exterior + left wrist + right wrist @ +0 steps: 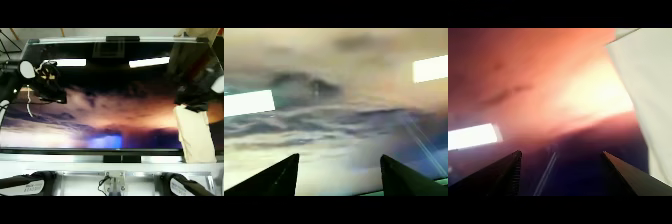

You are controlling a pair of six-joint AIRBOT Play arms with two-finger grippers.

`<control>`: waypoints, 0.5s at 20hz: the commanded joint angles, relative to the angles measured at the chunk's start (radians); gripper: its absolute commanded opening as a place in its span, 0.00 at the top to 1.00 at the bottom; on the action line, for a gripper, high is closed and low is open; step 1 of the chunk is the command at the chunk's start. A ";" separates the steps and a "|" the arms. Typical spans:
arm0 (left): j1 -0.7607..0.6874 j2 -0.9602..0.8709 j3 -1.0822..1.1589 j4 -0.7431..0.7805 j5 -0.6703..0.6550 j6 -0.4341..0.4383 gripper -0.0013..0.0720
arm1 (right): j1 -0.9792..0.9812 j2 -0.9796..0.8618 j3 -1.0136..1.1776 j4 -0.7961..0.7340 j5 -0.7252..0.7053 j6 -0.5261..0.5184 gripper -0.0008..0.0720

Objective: Fold the shirts.

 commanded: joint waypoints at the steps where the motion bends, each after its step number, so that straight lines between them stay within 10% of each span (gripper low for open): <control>1: -0.011 -0.010 -0.027 -0.050 0.016 -0.084 0.17 | 0.096 -0.089 0.061 0.009 0.140 0.002 0.17; 10: -0.043 0.040 -0.106 0.071 0.176 -0.080 0.17 | 0.100 -0.084 0.061 -0.003 0.142 0.002 0.17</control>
